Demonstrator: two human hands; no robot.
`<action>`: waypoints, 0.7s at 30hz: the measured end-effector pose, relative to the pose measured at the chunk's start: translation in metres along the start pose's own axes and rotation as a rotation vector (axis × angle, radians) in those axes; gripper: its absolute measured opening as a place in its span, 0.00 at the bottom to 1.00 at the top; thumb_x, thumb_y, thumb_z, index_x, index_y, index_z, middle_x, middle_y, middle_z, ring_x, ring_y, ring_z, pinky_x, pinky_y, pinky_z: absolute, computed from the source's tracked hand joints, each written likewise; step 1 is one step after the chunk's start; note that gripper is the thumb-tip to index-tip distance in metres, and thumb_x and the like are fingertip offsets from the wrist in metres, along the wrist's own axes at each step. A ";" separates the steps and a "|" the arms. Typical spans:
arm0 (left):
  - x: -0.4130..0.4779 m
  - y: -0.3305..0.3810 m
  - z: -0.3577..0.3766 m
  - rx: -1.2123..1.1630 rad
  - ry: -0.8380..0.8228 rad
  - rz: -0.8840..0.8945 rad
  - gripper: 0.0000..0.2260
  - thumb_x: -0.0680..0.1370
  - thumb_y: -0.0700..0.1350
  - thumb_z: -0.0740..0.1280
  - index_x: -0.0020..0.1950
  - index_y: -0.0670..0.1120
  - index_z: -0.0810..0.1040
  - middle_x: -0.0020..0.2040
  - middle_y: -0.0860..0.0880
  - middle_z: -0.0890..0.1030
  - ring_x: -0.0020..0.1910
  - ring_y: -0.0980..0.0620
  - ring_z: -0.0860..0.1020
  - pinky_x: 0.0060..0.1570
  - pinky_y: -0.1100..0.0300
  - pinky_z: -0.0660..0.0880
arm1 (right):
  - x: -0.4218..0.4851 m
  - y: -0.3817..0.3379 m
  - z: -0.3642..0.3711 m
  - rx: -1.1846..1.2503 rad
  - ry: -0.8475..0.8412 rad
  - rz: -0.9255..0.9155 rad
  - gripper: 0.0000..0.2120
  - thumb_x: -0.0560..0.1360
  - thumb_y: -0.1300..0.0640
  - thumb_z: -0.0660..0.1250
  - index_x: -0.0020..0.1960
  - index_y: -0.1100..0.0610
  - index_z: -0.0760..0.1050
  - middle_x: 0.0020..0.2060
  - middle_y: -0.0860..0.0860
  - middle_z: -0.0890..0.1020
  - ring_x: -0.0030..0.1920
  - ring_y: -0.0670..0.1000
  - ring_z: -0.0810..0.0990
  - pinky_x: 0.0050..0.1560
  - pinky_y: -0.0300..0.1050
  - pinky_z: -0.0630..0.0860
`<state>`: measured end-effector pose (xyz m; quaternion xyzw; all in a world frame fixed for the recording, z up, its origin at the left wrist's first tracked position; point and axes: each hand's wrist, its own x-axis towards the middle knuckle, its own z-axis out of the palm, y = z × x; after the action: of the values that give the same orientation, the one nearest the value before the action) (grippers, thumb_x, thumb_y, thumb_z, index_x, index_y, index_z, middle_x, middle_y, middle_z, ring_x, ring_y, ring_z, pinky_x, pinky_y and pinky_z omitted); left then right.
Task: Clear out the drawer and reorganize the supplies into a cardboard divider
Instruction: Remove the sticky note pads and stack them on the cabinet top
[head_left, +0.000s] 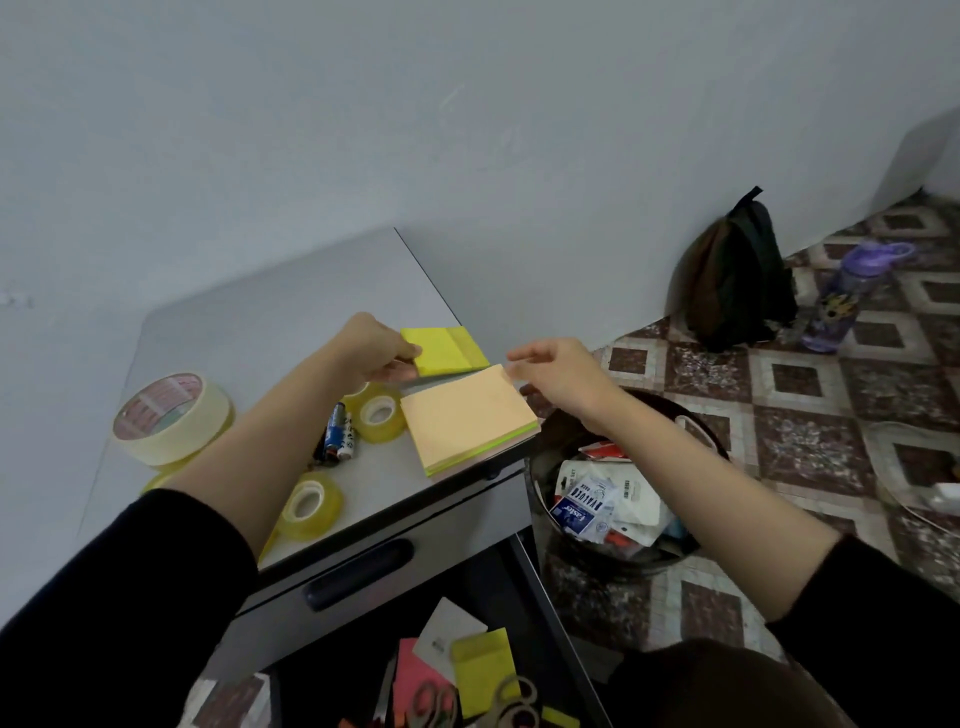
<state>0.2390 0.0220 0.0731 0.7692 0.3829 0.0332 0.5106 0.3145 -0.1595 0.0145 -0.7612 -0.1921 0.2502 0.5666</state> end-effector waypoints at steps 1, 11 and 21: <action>0.000 -0.001 0.000 0.012 0.004 0.006 0.11 0.75 0.32 0.66 0.57 0.36 0.72 0.37 0.42 0.74 0.18 0.57 0.75 0.23 0.66 0.75 | -0.004 0.003 0.003 -0.007 -0.019 -0.006 0.14 0.75 0.59 0.67 0.60 0.60 0.77 0.51 0.55 0.81 0.47 0.50 0.78 0.49 0.42 0.74; 0.001 -0.006 -0.001 0.150 0.010 -0.015 0.21 0.75 0.32 0.67 0.67 0.38 0.68 0.39 0.43 0.76 0.19 0.56 0.76 0.24 0.66 0.77 | -0.016 0.008 0.009 -0.016 -0.039 -0.045 0.17 0.76 0.59 0.66 0.64 0.60 0.75 0.57 0.55 0.80 0.56 0.52 0.79 0.59 0.44 0.75; -0.003 -0.004 -0.008 0.362 0.032 0.083 0.22 0.74 0.35 0.70 0.67 0.40 0.71 0.34 0.45 0.76 0.22 0.55 0.76 0.24 0.69 0.75 | -0.015 0.008 0.010 0.008 -0.026 -0.018 0.16 0.76 0.59 0.66 0.64 0.60 0.75 0.57 0.55 0.80 0.55 0.52 0.79 0.57 0.43 0.75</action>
<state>0.2314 0.0264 0.0749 0.8630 0.3586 -0.0028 0.3559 0.2964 -0.1624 0.0068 -0.7540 -0.2053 0.2555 0.5693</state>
